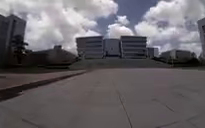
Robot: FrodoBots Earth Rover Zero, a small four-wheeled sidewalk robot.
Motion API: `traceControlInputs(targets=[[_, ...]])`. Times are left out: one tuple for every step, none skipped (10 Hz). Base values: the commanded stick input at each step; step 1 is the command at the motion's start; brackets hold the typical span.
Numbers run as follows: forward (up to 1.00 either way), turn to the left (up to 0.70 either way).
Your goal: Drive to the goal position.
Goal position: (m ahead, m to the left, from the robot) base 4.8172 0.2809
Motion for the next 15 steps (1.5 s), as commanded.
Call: traceControlInputs(targets=[[0.7, 0.0], [0.7, 0.0], [0.7, 0.0], [0.7, 0.0], [0.7, 0.0], [0.7, 0.0], [0.7, 0.0], [0.7, 0.0], [0.7, 0.0], [0.7, 0.0], [0.7, 0.0], [0.7, 0.0], [0.7, 0.0], [0.7, 0.0], [0.7, 0.0]])
